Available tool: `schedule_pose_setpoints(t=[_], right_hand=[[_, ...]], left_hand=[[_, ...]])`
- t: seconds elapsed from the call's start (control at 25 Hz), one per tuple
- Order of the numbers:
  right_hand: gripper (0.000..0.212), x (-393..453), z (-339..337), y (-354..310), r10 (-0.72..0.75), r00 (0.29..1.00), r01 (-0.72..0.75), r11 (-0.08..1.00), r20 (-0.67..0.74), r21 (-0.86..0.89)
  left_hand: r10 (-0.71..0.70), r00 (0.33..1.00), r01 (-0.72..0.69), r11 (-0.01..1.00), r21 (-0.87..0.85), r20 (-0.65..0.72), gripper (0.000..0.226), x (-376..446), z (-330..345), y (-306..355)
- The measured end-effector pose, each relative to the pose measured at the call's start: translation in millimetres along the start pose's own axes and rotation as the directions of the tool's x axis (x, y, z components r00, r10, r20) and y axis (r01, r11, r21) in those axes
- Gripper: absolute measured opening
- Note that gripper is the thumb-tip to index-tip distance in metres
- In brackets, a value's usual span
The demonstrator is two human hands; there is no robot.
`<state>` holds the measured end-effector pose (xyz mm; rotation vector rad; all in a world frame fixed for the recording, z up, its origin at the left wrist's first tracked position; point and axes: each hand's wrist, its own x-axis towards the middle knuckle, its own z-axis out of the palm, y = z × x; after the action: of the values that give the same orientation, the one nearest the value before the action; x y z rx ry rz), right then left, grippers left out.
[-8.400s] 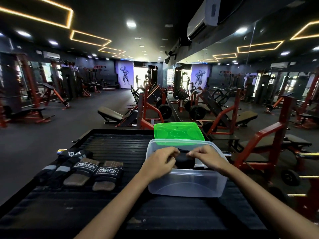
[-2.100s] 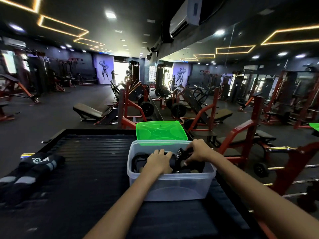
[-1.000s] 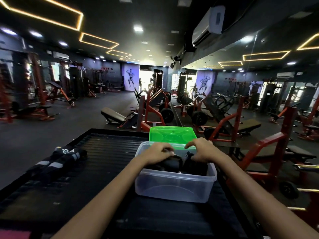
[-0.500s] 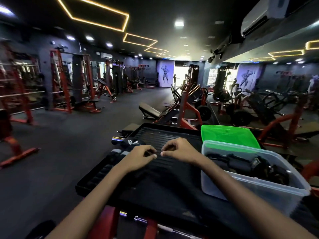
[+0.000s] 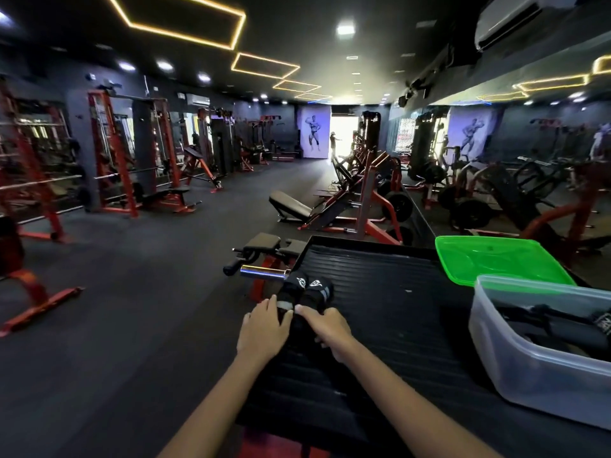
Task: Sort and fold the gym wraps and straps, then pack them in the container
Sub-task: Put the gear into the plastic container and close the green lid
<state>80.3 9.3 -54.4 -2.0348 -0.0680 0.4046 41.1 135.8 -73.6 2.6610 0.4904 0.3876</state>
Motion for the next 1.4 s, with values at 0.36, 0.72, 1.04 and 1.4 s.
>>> schedule_pose_setpoints(t=[0.36,0.72,1.04,1.4], right_hand=[[0.053,-3,-7,-2,0.047,0.997,-0.058,0.982,0.066,0.177],[0.018,-61,-103,26,-0.114,0.963,0.054,0.970,0.246,0.235],[0.018,-114,-238,35,-0.251,0.967,0.253,0.925,-0.043,0.282],[0.024,-76,-371,65,-0.187,0.953,0.211,0.974,-0.236,0.078]], left_hand=[[0.143,0.984,-0.162,0.970,-0.183,-0.109,0.062,-8,-1,-2],[-0.034,0.995,0.068,0.924,-0.376,0.097,0.033,-35,-11,49],[0.141,0.985,-0.023,0.690,-0.724,0.103,0.040,-69,-13,173],[0.212,0.977,-0.107,0.539,-0.836,0.011,0.029,-79,-4,289]])
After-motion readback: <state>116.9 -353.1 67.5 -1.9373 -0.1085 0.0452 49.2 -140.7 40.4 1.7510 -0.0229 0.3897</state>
